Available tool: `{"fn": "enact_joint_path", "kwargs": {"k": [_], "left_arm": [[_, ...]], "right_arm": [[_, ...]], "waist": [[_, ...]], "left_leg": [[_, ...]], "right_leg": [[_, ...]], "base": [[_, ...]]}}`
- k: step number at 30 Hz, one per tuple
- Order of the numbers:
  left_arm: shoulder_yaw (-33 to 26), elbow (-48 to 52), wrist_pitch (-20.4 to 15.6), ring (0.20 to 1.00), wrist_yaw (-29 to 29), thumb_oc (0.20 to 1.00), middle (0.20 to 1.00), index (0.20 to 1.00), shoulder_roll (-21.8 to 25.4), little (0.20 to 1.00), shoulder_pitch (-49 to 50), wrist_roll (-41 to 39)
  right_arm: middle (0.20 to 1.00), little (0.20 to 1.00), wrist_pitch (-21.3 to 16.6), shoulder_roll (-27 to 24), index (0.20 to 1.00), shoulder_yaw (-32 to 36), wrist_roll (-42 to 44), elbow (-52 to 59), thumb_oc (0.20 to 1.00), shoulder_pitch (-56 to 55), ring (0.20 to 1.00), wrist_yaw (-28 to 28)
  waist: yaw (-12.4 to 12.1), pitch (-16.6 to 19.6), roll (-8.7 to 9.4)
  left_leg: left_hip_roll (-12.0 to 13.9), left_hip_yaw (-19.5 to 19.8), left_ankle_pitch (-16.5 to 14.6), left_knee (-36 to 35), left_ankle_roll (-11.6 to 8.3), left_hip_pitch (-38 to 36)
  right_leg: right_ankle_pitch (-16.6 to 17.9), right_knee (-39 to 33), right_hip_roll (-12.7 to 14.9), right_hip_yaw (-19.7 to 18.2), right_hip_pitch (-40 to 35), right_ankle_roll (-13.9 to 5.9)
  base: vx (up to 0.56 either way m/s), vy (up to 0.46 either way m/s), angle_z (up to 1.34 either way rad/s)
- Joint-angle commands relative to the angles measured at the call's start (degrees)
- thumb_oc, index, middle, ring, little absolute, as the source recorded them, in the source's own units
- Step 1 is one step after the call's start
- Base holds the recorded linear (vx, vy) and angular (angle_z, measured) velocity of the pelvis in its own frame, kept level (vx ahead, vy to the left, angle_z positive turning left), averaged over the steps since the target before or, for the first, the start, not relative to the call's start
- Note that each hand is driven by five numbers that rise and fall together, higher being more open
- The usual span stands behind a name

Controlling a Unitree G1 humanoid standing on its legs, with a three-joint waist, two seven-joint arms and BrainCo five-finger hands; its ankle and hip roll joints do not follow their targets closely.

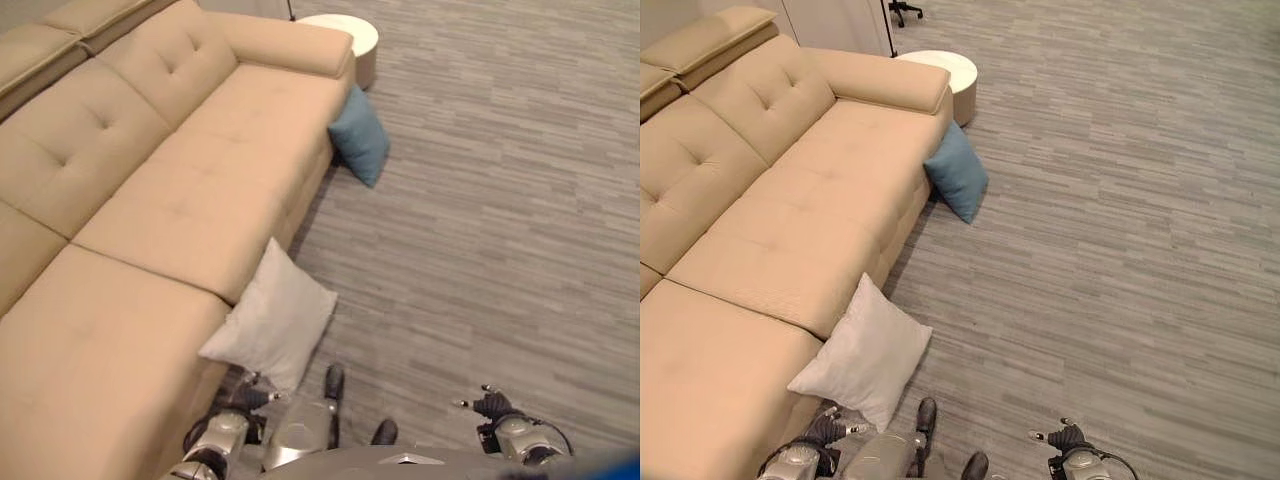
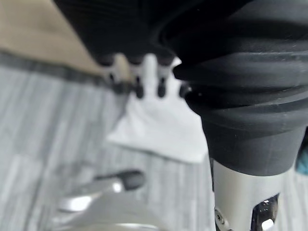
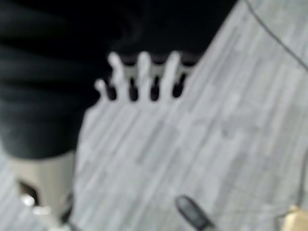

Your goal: Pick up all the scattered cushions and arrange them neatly on the sofa.

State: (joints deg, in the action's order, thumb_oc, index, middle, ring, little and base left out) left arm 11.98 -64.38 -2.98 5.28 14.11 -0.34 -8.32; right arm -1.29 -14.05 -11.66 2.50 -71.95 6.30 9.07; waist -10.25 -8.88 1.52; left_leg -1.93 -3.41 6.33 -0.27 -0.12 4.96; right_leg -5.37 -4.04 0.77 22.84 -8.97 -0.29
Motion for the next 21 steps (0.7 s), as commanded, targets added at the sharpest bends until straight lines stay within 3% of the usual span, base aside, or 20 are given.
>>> {"fn": "enact_joint_path", "kwargs": {"k": [1,4,7,9,11,12,13,14,16,18,21], "left_arm": [[-1.07,0.18,-0.85,1.000,0.29,1.000,1.000,1.000,0.01,1.000,-3.02,-0.79],[-1.17,0.10,-0.73,1.000,-0.13,1.000,1.000,1.000,0.36,1.000,-2.83,-0.82],[-0.86,-0.21,-0.66,1.000,-0.51,1.000,1.000,1.000,0.46,1.000,-2.76,-0.66],[-0.68,-0.45,-0.71,1.000,-0.42,1.000,1.000,1.000,0.56,1.000,-2.64,-0.78],[-0.51,-0.84,-0.80,1.000,-0.18,1.000,1.000,1.000,0.57,1.000,-2.67,-0.78],[-0.51,-0.85,-0.80,1.000,-0.18,1.000,1.000,1.000,0.57,1.000,-2.68,-0.78],[0.46,-1.04,-0.88,1.000,-0.16,1.000,1.000,1.000,0.56,1.000,-3.26,-0.51],[0.45,-1.04,-0.88,1.000,-0.16,1.000,1.000,1.000,0.55,1.000,-3.25,-0.51],[1.36,-1.07,-0.99,1.000,-0.33,1.000,1.000,1.000,0.49,1.000,-3.38,0.16],[1.68,-1.53,-0.90,1.000,-0.45,1.000,1.000,1.000,0.59,1.000,-3.66,0.89],[1.61,-2.17,-1.01,1.000,-0.19,1.000,1.000,1.000,0.54,1.000,-3.62,0.59]], "right_arm": [[1.000,1.000,-0.90,-1.89,1.000,0.09,-2.03,2.24,1.000,-0.20,1.000,-0.08],[1.000,1.000,-0.84,-1.67,1.000,-0.13,-2.96,2.73,1.000,-0.28,1.000,-0.34],[1.000,1.000,-1.00,-1.55,1.000,-0.13,-2.84,3.58,1.000,-0.43,1.000,-0.62],[1.000,1.000,-1.25,-1.54,1.000,-0.73,-2.87,4.48,1.000,0.02,1.000,-0.87],[1.000,1.000,-1.62,-1.40,1.000,-1.71,-2.87,5.14,1.000,0.45,1.000,-1.17],[1.000,1.000,-1.62,-1.41,1.000,-1.71,-2.87,5.13,1.000,0.46,1.000,-1.17],[1.000,1.000,-2.11,-1.40,1.000,-2.78,-1.96,6.05,1.000,1.39,1.000,-1.50],[1.000,1.000,-2.12,-1.40,1.000,-2.80,-1.96,6.04,1.000,1.38,1.000,-1.50],[1.000,1.000,-2.13,-1.88,1.000,-3.05,-1.01,6.04,1.000,1.37,1.000,-1.80],[1.000,1.000,-1.82,-2.13,1.000,-3.08,-1.22,5.53,1.000,1.46,1.000,-1.55],[1.000,1.000,-1.95,-2.39,1.000,-3.25,-1.60,5.25,1.000,1.49,1.000,-1.13]], "waist": [[-2.38,0.18,1.55],[-2.55,0.32,1.16],[-2.35,-0.40,0.87],[-2.13,-0.58,0.72],[-2.62,-0.32,1.28],[-2.57,-0.18,1.26],[-2.24,0.53,1.73],[-2.14,0.51,1.69],[-0.60,0.41,1.60],[0.09,0.64,1.78],[-0.21,0.81,2.11]], "left_leg": [[-2.68,3.87,-5.08,2.25,-0.66,-2.65],[-2.80,6.17,-5.47,0.52,0.84,-4.87],[-3.00,8.53,-5.47,-0.65,1.89,-6.63],[-3.24,11.03,-5.16,-1.08,2.24,-6.93],[-3.89,13.57,-5.59,-0.81,2.17,-7.15],[-3.85,13.62,-5.52,-0.78,2.16,-6.95],[-4.99,19.67,-5.40,-0.60,1.74,-6.75],[-4.96,19.77,-5.45,-0.61,1.73,-6.82],[-5.78,24.98,-5.51,-0.40,1.41,-7.26],[-6.47,28.43,-5.61,0.41,0.55,-6.84],[-6.54,29.70,-5.78,0.46,-0.17,-6.24]], "right_leg": [[2.59,7.26,3.38,1.48,3.41,-6.96],[2.05,15.11,5.44,1.69,5.06,-7.72],[3.78,22.30,7.22,1.07,7.68,-8.76],[4.53,24.53,6.24,-1.76,9.86,-8.70],[3.57,20.36,4.81,-5.35,10.08,-7.89],[3.77,20.16,4.75,-5.28,10.17,-7.87],[2.93,12.20,1.54,-15.41,12.08,-7.05],[2.92,12.12,1.52,-15.31,11.95,-7.03],[4.54,9.45,0.12,-22.80,13.87,-6.83],[5.10,8.57,0.23,-22.73,13.44,-7.17],[5.77,4.82,1.49,-18.61,11.03,-6.77]], "base": [[0.14,0.073,0.14],[0.11,0.089,0.16],[0.08,0.068,0.35],[0.07,0.023,0.72],[0.09,-0.040,0.61],[0.23,-0.105,1.06],[0.19,-0.080,1.20],[0.26,-0.105,1.49],[0.15,-0.058,1.59],[0.13,-0.093,1.72],[0.08,-0.108,1.06]]}}
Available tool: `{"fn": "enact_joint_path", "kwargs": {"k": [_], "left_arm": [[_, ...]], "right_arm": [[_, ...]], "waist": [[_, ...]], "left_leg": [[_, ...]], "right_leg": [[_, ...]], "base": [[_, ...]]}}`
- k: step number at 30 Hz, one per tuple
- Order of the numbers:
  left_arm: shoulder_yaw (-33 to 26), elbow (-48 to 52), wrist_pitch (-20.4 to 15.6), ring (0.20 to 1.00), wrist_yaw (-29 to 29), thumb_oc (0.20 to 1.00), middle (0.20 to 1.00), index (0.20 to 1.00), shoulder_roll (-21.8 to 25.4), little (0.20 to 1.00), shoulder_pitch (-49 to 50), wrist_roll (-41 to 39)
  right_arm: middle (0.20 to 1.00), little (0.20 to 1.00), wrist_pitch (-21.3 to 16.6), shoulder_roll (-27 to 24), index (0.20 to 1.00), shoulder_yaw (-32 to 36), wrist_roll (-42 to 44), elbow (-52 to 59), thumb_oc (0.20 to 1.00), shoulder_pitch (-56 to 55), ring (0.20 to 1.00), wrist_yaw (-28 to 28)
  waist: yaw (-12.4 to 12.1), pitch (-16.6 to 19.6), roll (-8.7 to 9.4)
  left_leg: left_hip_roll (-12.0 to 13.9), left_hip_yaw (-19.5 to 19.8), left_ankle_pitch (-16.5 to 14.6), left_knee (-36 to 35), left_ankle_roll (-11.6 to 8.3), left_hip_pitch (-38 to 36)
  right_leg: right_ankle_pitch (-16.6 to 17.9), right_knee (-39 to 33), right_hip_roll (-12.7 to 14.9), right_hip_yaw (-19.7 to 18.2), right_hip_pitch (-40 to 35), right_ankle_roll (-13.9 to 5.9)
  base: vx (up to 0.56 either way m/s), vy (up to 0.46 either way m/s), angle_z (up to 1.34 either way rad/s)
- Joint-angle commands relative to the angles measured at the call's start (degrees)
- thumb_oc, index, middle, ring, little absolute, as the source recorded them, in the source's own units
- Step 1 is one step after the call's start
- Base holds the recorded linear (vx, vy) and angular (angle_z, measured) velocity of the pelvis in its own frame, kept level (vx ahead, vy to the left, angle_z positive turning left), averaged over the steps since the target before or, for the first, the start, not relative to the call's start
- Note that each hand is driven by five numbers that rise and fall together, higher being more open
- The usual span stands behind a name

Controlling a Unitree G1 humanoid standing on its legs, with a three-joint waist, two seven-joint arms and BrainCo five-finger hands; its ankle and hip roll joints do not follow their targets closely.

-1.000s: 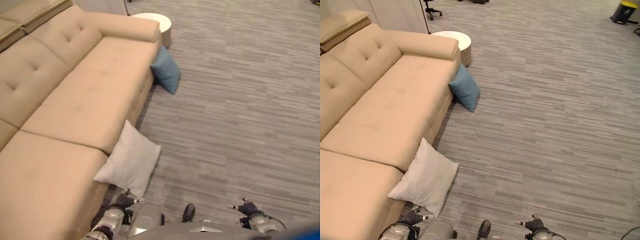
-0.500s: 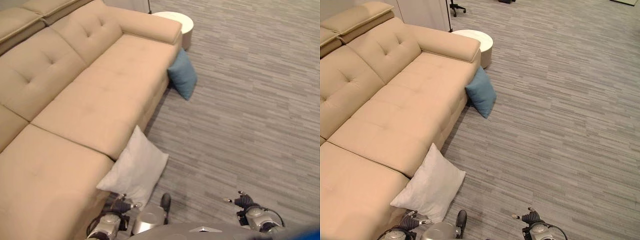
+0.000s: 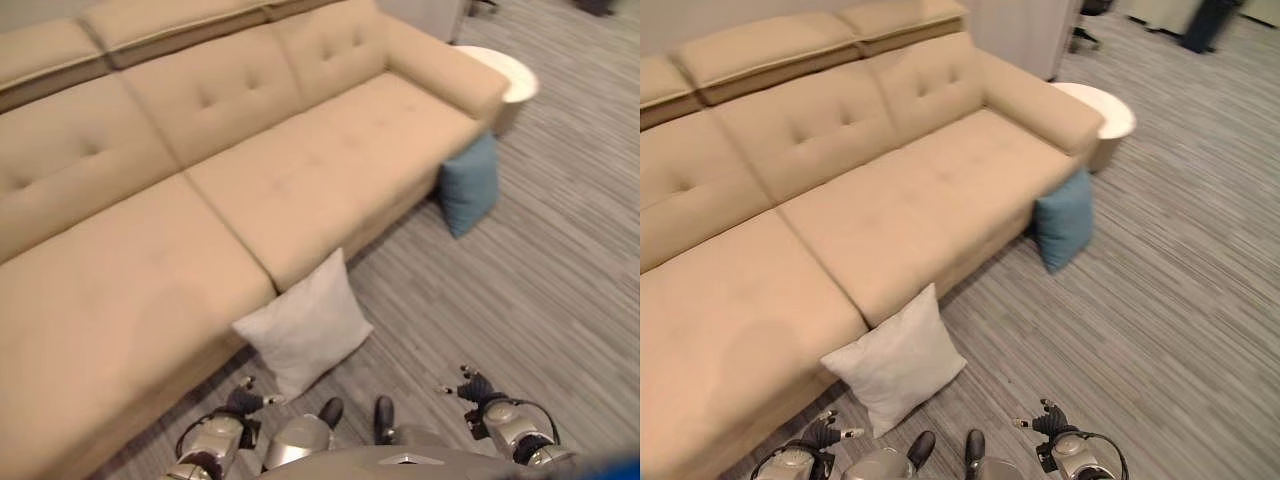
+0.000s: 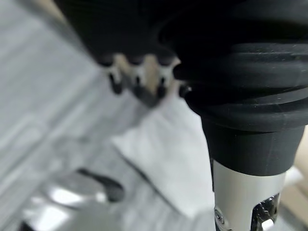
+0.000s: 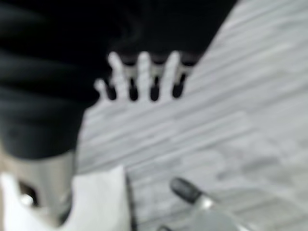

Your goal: Pick up all the scattered cushions and arrange them neatly on the sofa.

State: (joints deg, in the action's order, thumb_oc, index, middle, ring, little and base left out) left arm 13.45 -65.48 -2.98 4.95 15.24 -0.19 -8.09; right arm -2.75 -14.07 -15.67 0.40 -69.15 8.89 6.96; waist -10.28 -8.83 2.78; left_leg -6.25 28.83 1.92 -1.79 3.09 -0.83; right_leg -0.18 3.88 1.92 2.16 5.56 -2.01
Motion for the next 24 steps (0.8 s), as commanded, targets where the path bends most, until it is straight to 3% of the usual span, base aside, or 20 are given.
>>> {"fn": "enact_joint_path", "kwargs": {"k": [1,3,4,7,8,9,11,13,14,19,20,22,23,24], "left_arm": [[0.11,-0.94,-1.08,1.000,0.26,1.000,1.000,1.000,-0.59,1.000,-3.87,0.05],[0.34,-0.93,-0.99,1.000,0.24,1.000,1.000,1.000,-0.87,1.000,-4.12,-0.42],[0.34,-0.93,-0.99,1.000,0.24,1.000,1.000,1.000,-0.87,1.000,-4.12,-0.42],[1.33,-0.26,-0.70,1.000,0.19,1.000,1.000,1.000,-1.35,1.000,-4.96,-0.32],[1.50,-0.42,-0.53,1.000,0.15,1.000,1.000,1.000,-1.41,1.000,-5.24,0.13],[1.22,-0.03,-0.38,1.000,-0.06,1.000,1.000,1.000,-1.31,1.000,-5.36,0.26],[1.01,0.08,-0.36,1.000,-0.40,1.000,1.000,1.000,-1.33,1.000,-5.28,0.57],[0.76,-0.37,-0.25,1.000,-0.82,1.000,1.000,1.000,-1.56,1.000,-4.81,0.70],[0.29,-0.82,-0.22,1.000,-0.94,1.000,1.000,1.000,-1.57,1.000,-4.39,0.71],[-0.98,-1.98,-0.03,1.000,-1.14,1.000,1.000,1.000,-0.95,1.000,-3.32,1.00],[-0.94,-1.64,-0.20,1.000,-1.01,1.000,1.000,1.000,-0.48,1.000,-3.61,0.77],[-0.94,-1.64,-0.20,1.000,-1.01,1.000,1.000,1.000,-0.47,1.000,-3.62,0.77],[-0.22,-1.06,-0.57,1.000,-0.81,1.000,1.000,1.000,0.25,1.000,-4.26,0.68],[-0.22,-1.07,-0.57,1.000,-0.81,1.000,1.000,1.000,0.24,1.000,-4.25,0.68]], "right_arm": [[1.000,1.000,-0.54,-2.39,1.000,0.89,0.68,2.27,1.000,-1.31,1.000,1.12],[1.000,1.000,-0.55,-2.78,1.000,1.14,0.64,2.23,1.000,-1.59,1.000,1.53],[1.000,1.000,-0.55,-2.78,1.000,1.14,0.64,2.23,1.000,-1.59,1.000,1.53],[1.000,1.000,-0.60,-3.71,1.000,2.55,1.74,2.39,1.000,-1.89,1.000,2.19],[1.000,1.000,-0.61,-3.77,1.000,3.18,2.19,2.24,1.000,-1.84,1.000,2.27],[1.000,1.000,-0.48,-3.62,1.000,3.81,2.76,2.01,1.000,-1.89,1.000,2.18],[1.000,1.000,-0.33,-3.42,1.000,4.41,3.38,1.84,1.000,-2.39,1.000,2.23],[1.000,1.000,-0.24,-3.10,1.000,4.65,3.44,1.72,1.000,-2.54,1.000,2.28],[1.000,1.000,-0.11,-2.89,1.000,4.41,3.12,1.54,1.000,-2.27,1.000,2.13],[1.000,1.000,0.08,-1.87,1.000,3.50,1.48,1.43,1.000,-1.59,1.000,1.71],[1.000,1.000,-0.09,-1.73,1.000,3.36,1.47,1.88,1.000,-1.11,1.000,1.72],[1.000,1.000,-0.09,-1.72,1.000,3.36,1.47,1.88,1.000,-1.10,1.000,1.72],[1.000,1.000,-0.19,-1.62,1.000,2.90,1.90,2.60,1.000,-0.44,1.000,1.53],[1.000,1.000,-0.19,-1.63,1.000,2.89,1.90,2.59,1.000,-0.44,1.000,1.53]], "waist": [[-0.31,0.87,0.85],[-0.49,0.81,0.77],[-0.45,0.86,0.79],[1.34,-0.16,0.55],[3.22,0.09,0.72],[4.17,0.28,0.94],[4.68,0.76,0.84],[4.36,1.21,0.87],[3.82,1.43,0.82],[2.37,1.22,0.84],[2.45,0.47,0.65],[2.45,0.47,0.67],[3.58,0.13,0.47],[3.52,0.13,0.46]], "left_leg": [[-2.24,-2.14,-1.25,2.34,-3.86,0.12],[-2.46,-1.12,-1.23,3.29,-4.77,1.43],[-2.48,-1.09,-1.22,3.29,-4.77,1.49],[-0.60,-11.80,-1.23,4.98,-4.95,5.45],[1.43,-20.45,-1.46,5.13,-4.68,6.24],[2.82,-26.57,-1.95,5.36,-4.71,6.37],[3.77,-32.80,-1.99,4.55,-4.87,6.04],[3.74,-34.75,-1.55,4.15,-5.04,6.29],[3.59,-33.95,-1.80,2.91,-4.88,5.61],[3.07,-31.34,-3.08,2.07,-3.22,3.56],[3.22,-30.32,-3.30,2.37,-2.72,2.99],[3.20,-30.32,-3.31,2.39,-2.71,3.00],[2.90,-26.95,-3.42,2.63,-2.31,2.64],[2.93,-27.00,-3.43,2.59,-2.33,2.60]], "right_leg": [[0.31,-3.51,0.32,2.74,-3.80,-4.90],[0.11,-4.49,0.79,6.58,-4.77,-4.71],[0.11,-4.49,0.80,6.62,-4.73,-4.72],[-0.26,-6.06,2.06,13.12,-6.70,-4.49],[0.03,-6.68,2.61,15.26,-6.95,-4.89],[0.19,-7.78,2.95,17.54,-7.49,-5.13],[-0.06,-8.84,3.00,20.69,-8.45,-5.16],[-0.10,-8.88,3.36,22.89,-9.13,-5.38],[-0.26,-8.66,3.39,23.32,-9.43,-5.43],[-2.49,0.20,5.29,22.43,-7.93,-5.52],[-2.59,5.53,6.32,21.39,-6.27,-5.97],[-2.64,5.61,6.35,21.38,-6.23,-5.98],[-3.26,7.55,4.15,13.05,-3.06,-5.99],[-3.25,7.53,4.12,13.00,-3.07,-5.98]], "base": [[0.08,-0.101,0.62],[0.04,-0.075,0.85],[0.03,-0.065,1.12],[-0.01,-0.034,1.06],[-0.04,-0.019,1.40],[-0.03,-0.021,1.74],[0.01,-0.028,1.29],[0.08,0.014,0.82],[0.15,0.060,0.69],[0.10,0.120,0.08],[0.07,0.102,0.03],[0.04,0.046,0.08],[0.04,0.027,0.22],[0.08,0.026,0.58]]}}
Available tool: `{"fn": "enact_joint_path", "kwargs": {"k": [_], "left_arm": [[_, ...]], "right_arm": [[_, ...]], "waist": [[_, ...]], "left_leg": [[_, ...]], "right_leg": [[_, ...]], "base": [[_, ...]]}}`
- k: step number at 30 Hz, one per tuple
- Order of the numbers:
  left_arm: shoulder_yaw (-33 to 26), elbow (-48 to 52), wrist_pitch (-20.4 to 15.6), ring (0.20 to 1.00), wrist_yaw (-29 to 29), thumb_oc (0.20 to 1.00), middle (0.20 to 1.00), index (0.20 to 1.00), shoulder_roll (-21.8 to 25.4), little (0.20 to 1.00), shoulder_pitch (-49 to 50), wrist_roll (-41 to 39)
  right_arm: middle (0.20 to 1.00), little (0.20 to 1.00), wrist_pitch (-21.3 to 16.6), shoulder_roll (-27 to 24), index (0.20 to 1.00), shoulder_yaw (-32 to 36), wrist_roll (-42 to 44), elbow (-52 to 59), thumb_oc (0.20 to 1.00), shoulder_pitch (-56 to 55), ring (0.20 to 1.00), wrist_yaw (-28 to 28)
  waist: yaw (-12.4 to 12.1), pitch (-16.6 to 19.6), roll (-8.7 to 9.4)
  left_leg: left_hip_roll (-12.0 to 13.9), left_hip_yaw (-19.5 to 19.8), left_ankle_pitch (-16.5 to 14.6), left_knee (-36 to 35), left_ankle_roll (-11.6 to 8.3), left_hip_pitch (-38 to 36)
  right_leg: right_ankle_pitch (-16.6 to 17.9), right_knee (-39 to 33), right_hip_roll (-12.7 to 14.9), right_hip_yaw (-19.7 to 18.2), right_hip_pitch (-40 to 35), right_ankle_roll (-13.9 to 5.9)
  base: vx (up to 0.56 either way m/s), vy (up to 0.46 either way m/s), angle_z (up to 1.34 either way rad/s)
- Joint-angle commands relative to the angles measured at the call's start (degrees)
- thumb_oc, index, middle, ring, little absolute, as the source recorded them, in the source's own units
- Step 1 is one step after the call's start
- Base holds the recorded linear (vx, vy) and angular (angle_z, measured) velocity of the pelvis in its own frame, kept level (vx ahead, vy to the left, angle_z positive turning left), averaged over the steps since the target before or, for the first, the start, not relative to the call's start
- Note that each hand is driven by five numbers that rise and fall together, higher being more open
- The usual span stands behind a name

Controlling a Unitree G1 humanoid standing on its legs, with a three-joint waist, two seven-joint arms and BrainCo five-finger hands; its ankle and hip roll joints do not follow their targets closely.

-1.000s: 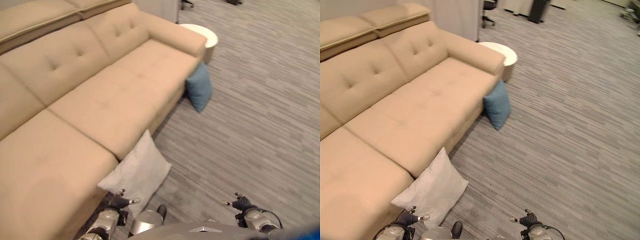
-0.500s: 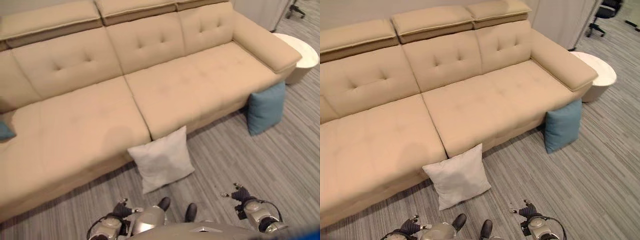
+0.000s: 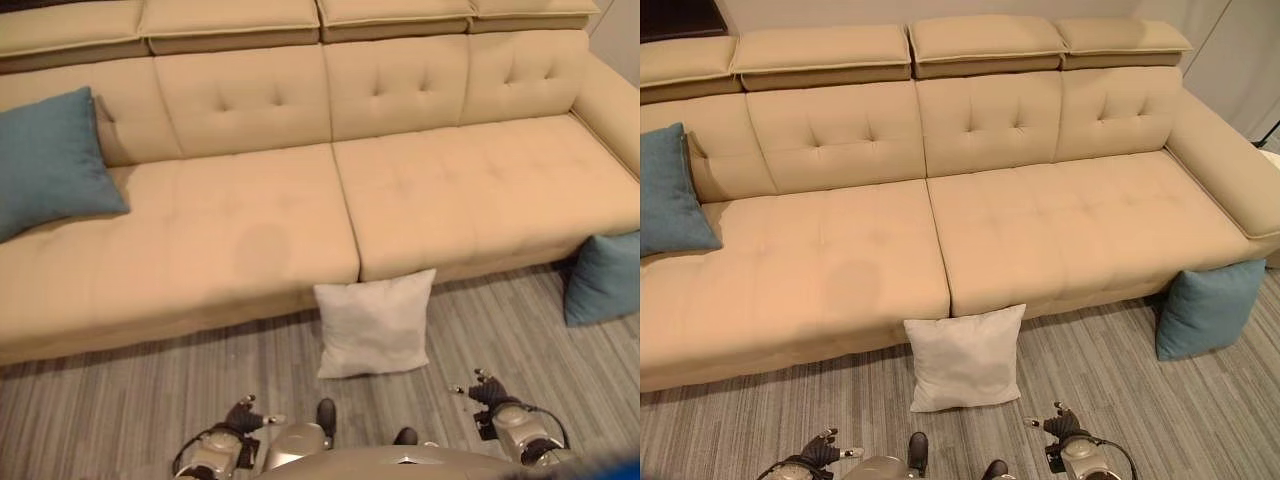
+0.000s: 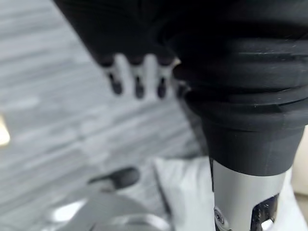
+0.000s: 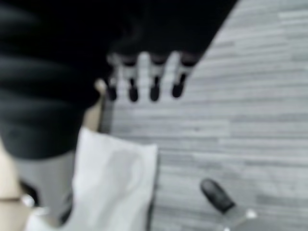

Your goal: Pick up all the scattered cushions and arrange them neatly on the sofa.

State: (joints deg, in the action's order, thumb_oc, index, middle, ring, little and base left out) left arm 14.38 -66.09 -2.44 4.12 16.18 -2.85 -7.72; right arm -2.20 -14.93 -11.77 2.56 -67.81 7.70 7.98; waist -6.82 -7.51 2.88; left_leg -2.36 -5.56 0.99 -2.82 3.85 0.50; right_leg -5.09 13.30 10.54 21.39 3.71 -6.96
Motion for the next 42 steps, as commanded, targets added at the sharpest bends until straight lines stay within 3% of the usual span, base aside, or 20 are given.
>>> {"fn": "enact_joint_path", "kwargs": {"k": [1,4,6,13,18,19,20,21,22,24,25,32,35,38,39,42], "left_arm": [[-0.99,-0.39,-1.30,1.000,0.18,1.000,1.000,1.000,-0.64,1.000,-1.64,0.24],[-1.18,0.04,-1.58,1.000,0.60,1.000,1.000,1.000,-0.44,1.000,-1.76,-0.16],[-1.35,0.02,-1.61,1.000,0.71,1.000,1.000,1.000,-0.39,1.000,-1.59,-0.39],[-2.22,-1.11,-1.48,1.000,0.62,1.000,1.000,1.000,-0.95,1.000,-0.63,-0.46],[-1.22,-1.15,-1.38,1.000,0.32,1.000,1.000,1.000,-1.85,1.000,-0.74,0.17],[-0.84,-0.72,-1.36,1.000,0.26,1.000,1.000,1.000,-1.94,1.000,-0.98,0.25],[0.13,-0.01,-1.29,1.000,0.02,1.000,1.000,1.000,-2.19,1.000,-1.48,0.59],[0.13,-0.01,-1.28,1.000,0.02,1.000,1.000,1.000,-2.18,1.000,-1.48,0.59],[0.43,0.49,-1.22,1.000,0.00,1.000,1.000,1.000,-2.12,1.000,-1.75,0.78],[0.56,0.28,-0.91,1.000,-0.31,1.000,1.000,1.000,-2.14,1.000,-2.01,1.22],[0.26,-0.46,-0.99,1.000,-0.16,1.000,1.000,1.000,-1.93,1.000,-1.59,1.49],[-1.52,-1.84,-0.88,1.000,-0.04,1.000,1.000,1.000,-0.37,1.000,-0.56,1.50],[-2.08,-2.11,-1.10,1.000,0.23,1.000,1.000,1.000,0.15,1.000,-0.43,1.75],[-2.59,-2.29,-1.39,1.000,0.15,1.000,1.000,1.000,0.44,1.000,-0.18,1.52],[-2.80,-2.22,-1.59,1.000,0.26,1.000,1.000,1.000,0.63,1.000,0.00,1.46],[-3.33,-2.43,-1.76,1.000,0.61,1.000,1.000,1.000,0.66,1.000,0.10,1.03]], "right_arm": [[1.000,1.000,-0.90,-0.87,1.000,-1.16,-0.14,1.49,1.000,0.80,1.000,0.46],[1.000,1.000,-0.88,-1.36,1.000,-1.52,-0.03,1.75,1.000,0.98,1.000,0.35],[1.000,1.000,-0.85,-1.44,1.000,-1.59,-0.08,1.82,1.000,1.01,1.000,0.38],[1.000,1.000,-0.69,-1.45,1.000,-2.35,-1.12,1.71,1.000,0.43,1.000,0.20],[1.000,1.000,-0.84,-2.13,1.000,-1.84,-0.82,1.74,1.000,-0.39,1.000,0.41],[1.000,1.000,-0.93,-2.36,1.000,-1.61,-0.74,1.63,1.000,-0.66,1.000,0.53],[1.000,1.000,-1.00,-2.82,1.000,-0.67,0.07,1.65,1.000,-0.98,1.000,0.75],[1.000,1.000,-1.01,-2.82,1.000,-0.66,0.07,1.64,1.000,-0.97,1.000,0.75],[1.000,1.000,-0.98,-2.92,1.000,-0.22,0.46,1.48,1.000,-0.99,1.000,0.82],[1.000,1.000,-0.55,-2.71,1.000,-0.21,0.52,0.95,1.000,-0.52,1.000,0.51],[1.000,1.000,-0.56,-2.16,1.000,-0.50,0.36,0.87,1.000,-0.57,1.000,0.48],[1.000,1.000,-0.69,-0.78,1.000,-0.30,0.59,1.30,1.000,0.34,1.000,0.05],[1.000,1.000,-0.69,-0.89,1.000,-0.69,0.04,1.59,1.000,0.54,1.000,0.00],[1.000,1.000,-0.67,-0.86,1.000,-0.38,0.17,1.56,1.000,0.52,1.000,-0.15],[1.000,1.000,-0.74,-0.99,1.000,-0.51,0.08,1.83,1.000,0.50,1.000,-0.21],[1.000,1.000,-0.79,-1.08,1.000,-1.05,-0.57,2.35,1.000,0.55,1.000,-0.22]], "waist": [[0.29,-1.22,0.39],[0.38,-1.04,0.65],[0.37,-1.16,0.64],[-0.01,-0.43,0.62],[0.02,-0.58,0.63],[0.28,-0.85,0.79],[1.61,-1.49,1.25],[1.62,-1.45,1.24],[2.47,-1.56,1.41],[2.32,-1.20,1.28],[2.15,-0.80,1.46],[2.05,-0.90,0.89],[1.61,-1.00,0.76],[1.88,-1.24,0.72],[2.39,-1.32,0.81],[2.06,-1.45,1.50]], "left_leg": [[-1.18,8.35,-2.49,3.26,-3.15,0.65],[-1.24,11.52,-2.25,1.80,-3.65,-0.75],[-1.17,12.18,-2.28,1.61,-3.75,-1.24],[-0.32,12.67,-1.82,0.34,-5.26,-2.22],[0.14,13.48,-2.03,2.62,-6.94,-0.93],[0.13,12.39,-1.97,3.92,-7.21,0.08],[0.42,6.58,-2.28,7.22,-7.29,2.46],[0.42,6.58,-2.40,7.47,-7.29,2.63],[1.18,2.17,-2.29,7.89,-7.03,3.30],[1.56,0.10,-2.57,6.18,-6.46,3.41],[0.24,2.35,-3.55,6.58,-5.69,2.73],[-0.19,3.87,-4.71,5.67,-3.82,0.76],[-0.24,4.36,-5.01,5.14,-3.78,-0.39],[-0.50,5.86,-5.47,4.80,-3.78,-1.78],[-0.58,7.14,-5.91,5.02,-3.92,-2.44],[-0.17,8.12,-6.33,5.63,-4.77,-2.84]], "right_leg": [[1.51,-3.44,-5.16,-8.76,-1.18,-0.80],[5.00,-9.21,-4.57,-12.55,-0.10,-1.12],[5.65,-9.49,-4.48,-12.24,0.15,-1.29],[5.93,-13.32,-4.48,-8.74,-2.87,-1.35],[5.21,-14.87,-4.35,-3.87,-5.27,-0.78],[5.09,-15.19,-4.05,-2.84,-5.68,-0.75],[5.04,-15.69,-3.18,-0.70,-6.30,-0.65],[5.05,-15.70,-3.19,-0.69,-6.25,-0.64],[5.07,-16.03,-2.95,0.35,-6.63,-0.72],[5.01,-15.63,-3.25,0.98,-6.52,-1.05],[4.97,-13.64,-2.87,-0.15,-6.27,-1.30],[4.49,-4.11,-1.34,-5.29,-1.73,-2.11],[5.64,-6.20,-0.45,-5.67,-1.21,-2.08],[7.99,-9.05,-0.32,-9.24,0.11,-2.62],[9.09,-10.41,-0.37,-12.09,0.90,-3.04],[9.27,-11.72,-0.12,-10.71,-0.30,-3.39]], "base": [[0.08,-0.018,0.67],[0.15,-0.084,0.27],[0.11,-0.096,0.29],[0.08,-0.095,0.17],[0.05,-0.100,0.35],[-0.02,-0.026,0.55],[-0.04,-0.010,0.71],[-0.04,-0.001,0.86],[-0.01,0.012,0.67],[0.05,0.074,0.52],[0.10,0.109,0.38],[0.08,0.121,-0.27],[0.09,0.010,-0.14],[0.11,-0.032,0.07],[0.17,-0.074,0.25],[0.11,-0.120,0.63]]}}
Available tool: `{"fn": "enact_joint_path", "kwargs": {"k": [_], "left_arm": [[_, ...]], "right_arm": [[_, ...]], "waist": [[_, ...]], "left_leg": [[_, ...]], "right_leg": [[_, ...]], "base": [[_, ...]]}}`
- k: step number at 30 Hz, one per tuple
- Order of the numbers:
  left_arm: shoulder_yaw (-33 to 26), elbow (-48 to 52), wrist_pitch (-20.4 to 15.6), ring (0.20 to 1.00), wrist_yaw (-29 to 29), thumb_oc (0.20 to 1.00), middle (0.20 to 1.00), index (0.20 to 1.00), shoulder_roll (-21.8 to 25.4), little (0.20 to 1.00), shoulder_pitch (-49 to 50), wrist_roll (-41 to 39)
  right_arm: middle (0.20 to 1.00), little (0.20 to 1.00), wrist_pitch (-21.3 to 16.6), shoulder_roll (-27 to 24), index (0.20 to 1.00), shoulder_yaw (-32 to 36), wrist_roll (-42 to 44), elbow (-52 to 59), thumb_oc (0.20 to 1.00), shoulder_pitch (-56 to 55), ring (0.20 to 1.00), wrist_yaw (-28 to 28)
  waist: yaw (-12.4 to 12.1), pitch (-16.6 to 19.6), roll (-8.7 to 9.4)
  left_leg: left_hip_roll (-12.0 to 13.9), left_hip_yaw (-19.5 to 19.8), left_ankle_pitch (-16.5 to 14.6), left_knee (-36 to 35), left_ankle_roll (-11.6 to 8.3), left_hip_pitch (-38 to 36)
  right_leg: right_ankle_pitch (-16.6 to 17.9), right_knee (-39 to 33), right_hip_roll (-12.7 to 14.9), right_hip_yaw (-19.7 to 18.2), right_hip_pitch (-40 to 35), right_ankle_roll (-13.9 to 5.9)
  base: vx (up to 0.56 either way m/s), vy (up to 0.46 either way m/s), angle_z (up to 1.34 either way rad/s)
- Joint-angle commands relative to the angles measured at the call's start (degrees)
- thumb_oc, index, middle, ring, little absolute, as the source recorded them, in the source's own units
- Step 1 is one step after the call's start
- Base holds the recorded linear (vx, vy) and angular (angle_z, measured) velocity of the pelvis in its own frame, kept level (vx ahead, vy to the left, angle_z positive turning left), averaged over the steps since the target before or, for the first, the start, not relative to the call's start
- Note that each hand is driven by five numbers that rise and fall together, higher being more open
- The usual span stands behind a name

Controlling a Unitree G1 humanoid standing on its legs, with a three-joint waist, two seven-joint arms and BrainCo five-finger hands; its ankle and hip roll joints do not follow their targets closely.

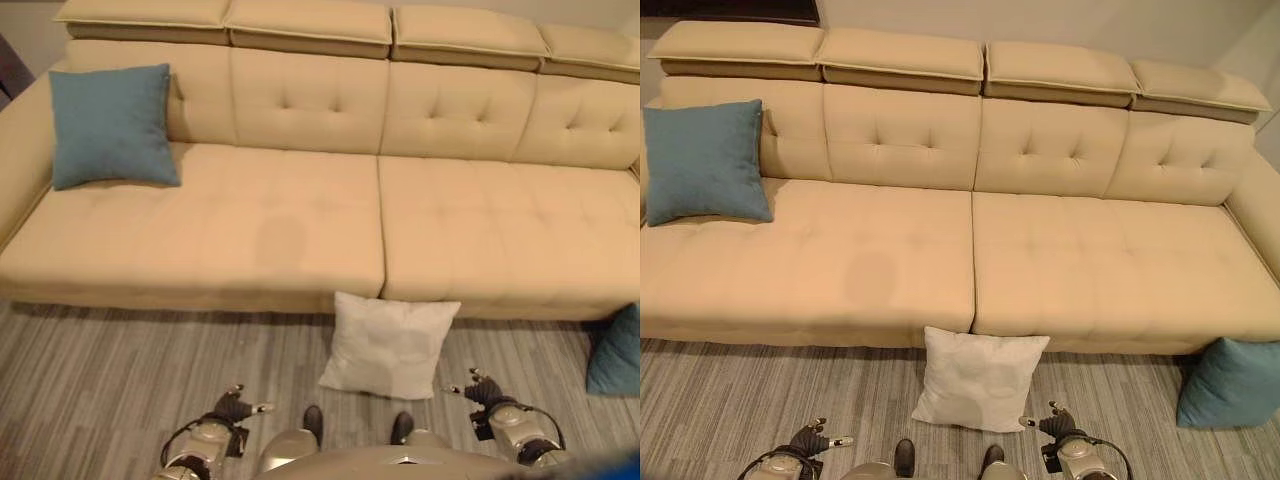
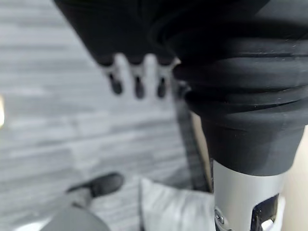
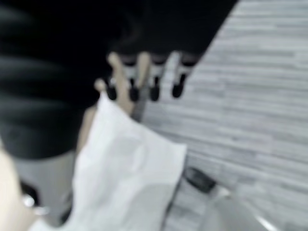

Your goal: Pick up all the scattered cushions and arrange them neatly on the sofa.

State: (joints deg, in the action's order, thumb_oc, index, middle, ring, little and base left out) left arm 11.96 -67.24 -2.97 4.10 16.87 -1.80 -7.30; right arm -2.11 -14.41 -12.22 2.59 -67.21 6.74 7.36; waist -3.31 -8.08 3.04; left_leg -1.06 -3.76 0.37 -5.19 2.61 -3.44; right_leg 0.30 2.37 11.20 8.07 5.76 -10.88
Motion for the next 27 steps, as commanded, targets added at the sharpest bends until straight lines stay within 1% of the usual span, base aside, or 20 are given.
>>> {"fn": "enact_joint_path", "kwargs": {"k": [1,5,6,8,10,11,14,17,20,21,22,25,27], "left_arm": [[-0.95,-1.22,-1.24,1.000,0.68,1.000,1.000,1.000,-0.06,1.000,-1.12,0.25],[-0.86,0.12,-1.44,1.000,0.97,1.000,1.000,1.000,-0.15,1.000,-1.49,-0.99],[-0.86,0.13,-1.44,1.000,0.97,1.000,1.000,1.000,-0.15,1.000,-1.49,-0.99],[-0.73,3.07,-1.98,1.000,1.66,1.000,1.000,1.000,0.14,1.000,-2.55,-2.22],[-0.55,3.78,-2.03,1.000,1.83,1.000,1.000,1.000,0.28,1.000,-2.84,-2.42],[0.34,7.10,-2.55,1.000,1.88,1.000,1.000,1.000,0.44,1.000,-3.62,-3.48],[0.77,8.40,-2.53,1.000,1.89,1.000,1.000,1.000,0.16,1.000,-3.48,-3.87],[1.23,8.47,-2.30,1.000,1.72,1.000,1.000,1.000,-0.44,1.000,-3.22,-3.93],[1.01,7.52,-2.33,1.000,1.74,1.000,1.000,1.000,-0.56,1.000,-2.73,-3.94],[0.92,7.19,-2.33,1.000,1.84,1.000,1.000,1.000,-0.44,1.000,-2.81,-3.91],[0.89,5.92,-2.45,1.000,1.88,1.000,1.000,1.000,-0.05,1.000,-3.18,-3.24],[0.60,5.00,-2.56,1.000,1.95,1.000,1.000,1.000,0.06,1.000,-3.19,-3.27],[0.32,4.35,-2.45,1.000,1.79,1.000,1.000,1.000,0.15,1.000,-3.14,-3.35]], "right_arm": [[1.000,1.000,-0.95,-1.62,1.000,-0.62,-0.63,1.76,1.000,1.41,1.000,0.46],[1.000,1.000,-1.07,-2.43,1.000,-0.52,-0.56,2.18,1.000,0.98,1.000,0.78],[1.000,1.000,-1.07,-2.43,1.000,-0.52,-0.56,2.18,1.000,0.98,1.000,0.78],[1.000,1.000,-1.31,-3.08,1.000,-0.68,-0.21,2.74,1.000,1.13,1.000,1.19],[1.000,1.000,-1.36,-3.20,1.000,-0.69,-0.11,2.90,1.000,1.22,1.000,1.31],[1.000,1.000,-1.58,-3.82,1.000,-0.92,0.03,3.30,1.000,1.26,1.000,1.49],[1.000,1.000,-1.56,-4.06,1.000,-0.74,0.15,3.38,1.000,1.09,1.000,1.59],[1.000,1.000,-1.31,-4.01,1.000,-0.31,0.07,3.21,1.000,1.05,1.000,1.62],[1.000,1.000,-1.13,-3.67,1.000,-0.28,-0.12,3.36,1.000,1.25,1.000,1.39],[1.000,1.000,-1.04,-3.50,1.000,-0.25,-0.11,3.39,1.000,1.64,1.000,1.41],[1.000,1.000,-1.13,-3.22,1.000,-0.49,-0.10,3.23,1.000,2.00,1.000,1.14],[1.000,1.000,-1.30,-3.08,1.000,-0.66,-0.17,3.04,1.000,1.92,1.000,1.06],[1.000,1.000,-1.35,-2.94,1.000,-0.75,-0.18,2.22,1.000,1.58,1.000,0.94]], "waist": [[-1.37,-0.76,1.41],[-1.36,-0.45,1.37],[-1.32,-0.45,1.36],[-1.25,-0.69,1.32],[-1.16,-0.81,1.33],[-1.04,-0.99,1.36],[-0.94,-0.81,1.31],[-0.79,-0.91,1.47],[-0.48,-1.31,1.55],[-0.39,-1.65,1.53],[-0.19,-2.23,1.35],[-0.60,-2.04,1.32],[-1.27,-1.41,1.48]], "left_leg": [[-1.10,6.55,-5.51,7.78,-4.06,1.20],[-0.05,7.87,-4.86,6.84,-5.20,1.33],[-0.05,7.90,-4.85,6.82,-5.20,1.33],[0.82,8.33,-4.06,5.92,-5.82,1.75],[0.95,8.42,-3.91,5.96,-5.94,2.00],[1.05,8.67,-3.74,5.84,-6.09,2.11],[0.90,8.46,-3.92,5.64,-5.90,1.65],[0.21,7.95,-4.16,5.10,-5.21,1.00],[-0.76,7.53,-3.95,4.40,-4.27,0.99],[-0.85,7.29,-3.80,4.66,-4.03,1.47],[-0.98,6.88,-3.70,5.74,-3.51,2.72],[-1.02,6.70,-3.81,6.11,-3.34,3.24],[-1.03,6.69,-3.68,5.72,-3.49,3.18]], "right_leg": [[3.49,-0.87,-1.04,3.13,-2.57,0.66],[3.01,-2.76,-1.63,5.92,-4.07,1.08],[3.01,-2.79,-1.63,5.96,-4.10,1.09],[2.85,-4.37,-2.24,7.29,-4.57,1.34],[2.85,-4.68,-2.36,7.37,-4.65,1.40],[2.85,-5.84,-2.69,7.67,-5.38,1.41],[3.01,-6.36,-2.70,7.79,-6.17,1.26],[4.31,-6.33,-2.15,7.08,-5.98,0.55],[6.37,-4.48,-1.25,5.14,-3.30,-0.52],[6.36,-2.83,-1.02,4.16,-2.04,-0.72],[5.02,0.65,-1.05,1.26,-0.62,-0.56],[3.97,1.29,-1.07,0.82,-1.31,-0.02],[3.25,0.19,-1.31,1.78,-2.67,0.50]], "base": [[0.09,-0.140,0.45],[0.07,-0.119,0.23],[0.04,-0.117,0.29],[0.02,-0.114,0.19],[0.00,-0.047,0.07],[0.00,-0.025,0.11],[0.01,0.011,0.02],[-0.03,0.086,-0.06],[-0.09,0.116,-0.25],[-0.18,0.123,-0.51],[-0.14,0.081,-0.44],[-0.06,0.030,-0.36],[0.00,-0.022,-0.10]]}}
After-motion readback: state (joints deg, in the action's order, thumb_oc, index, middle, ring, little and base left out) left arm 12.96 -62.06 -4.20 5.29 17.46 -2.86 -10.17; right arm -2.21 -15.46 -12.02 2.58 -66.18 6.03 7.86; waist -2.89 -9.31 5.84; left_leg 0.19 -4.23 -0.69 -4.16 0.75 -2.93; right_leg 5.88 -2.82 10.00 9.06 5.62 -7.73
